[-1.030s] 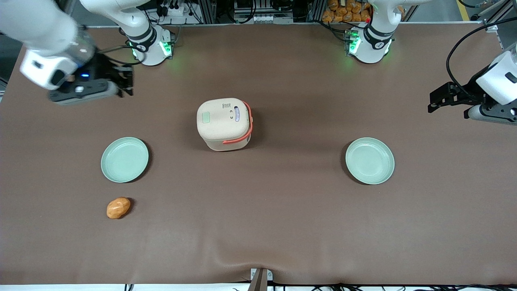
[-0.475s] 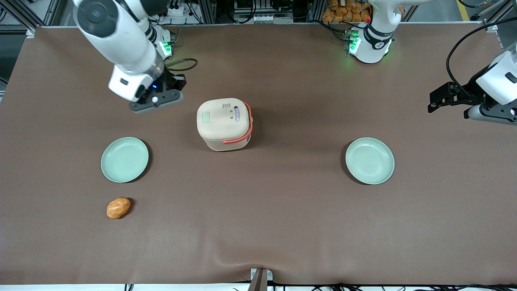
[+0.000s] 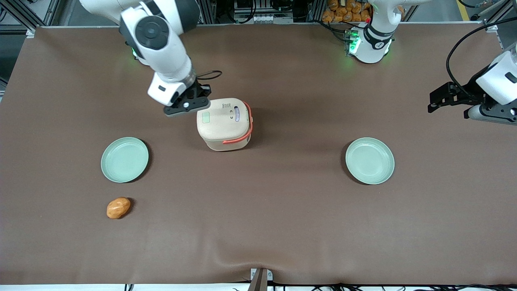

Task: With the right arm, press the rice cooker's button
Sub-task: 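Move the right gripper over the white rice cooker's lid button, then press down on the rice cooker's lid button with the closed right gripper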

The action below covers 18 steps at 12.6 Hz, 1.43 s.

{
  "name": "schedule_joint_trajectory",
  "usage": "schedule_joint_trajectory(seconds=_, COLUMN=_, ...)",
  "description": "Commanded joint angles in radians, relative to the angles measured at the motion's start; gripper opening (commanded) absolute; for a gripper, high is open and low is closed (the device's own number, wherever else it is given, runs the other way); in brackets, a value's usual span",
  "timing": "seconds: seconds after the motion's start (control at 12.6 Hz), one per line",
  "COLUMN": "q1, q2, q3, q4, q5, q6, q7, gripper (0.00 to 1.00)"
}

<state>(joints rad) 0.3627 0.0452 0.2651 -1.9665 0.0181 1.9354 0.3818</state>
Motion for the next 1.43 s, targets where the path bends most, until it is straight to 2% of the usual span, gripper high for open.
schedule_joint_trajectory(seconds=0.0, q1=0.004, q2=0.016, q3=0.006, q4=-0.026, q5=-0.040, q6=0.046, q7=0.034, gripper=0.00)
schedule_joint_trajectory(seconds=0.4, q1=0.005, q2=0.055, q3=0.006, q4=-0.069, q5=-0.073, q6=0.129, q7=0.034, gripper=0.00)
schedule_joint_trajectory(seconds=1.11, q1=0.004, q2=0.102, q3=0.006, q4=-0.103, q5=-0.073, q6=0.203, q7=0.037, gripper=0.00)
schedule_joint_trajectory(seconds=1.35, q1=0.002, q2=0.108, q3=0.006, q4=-0.172, q5=-0.075, q6=0.295, q7=0.039, gripper=0.00)
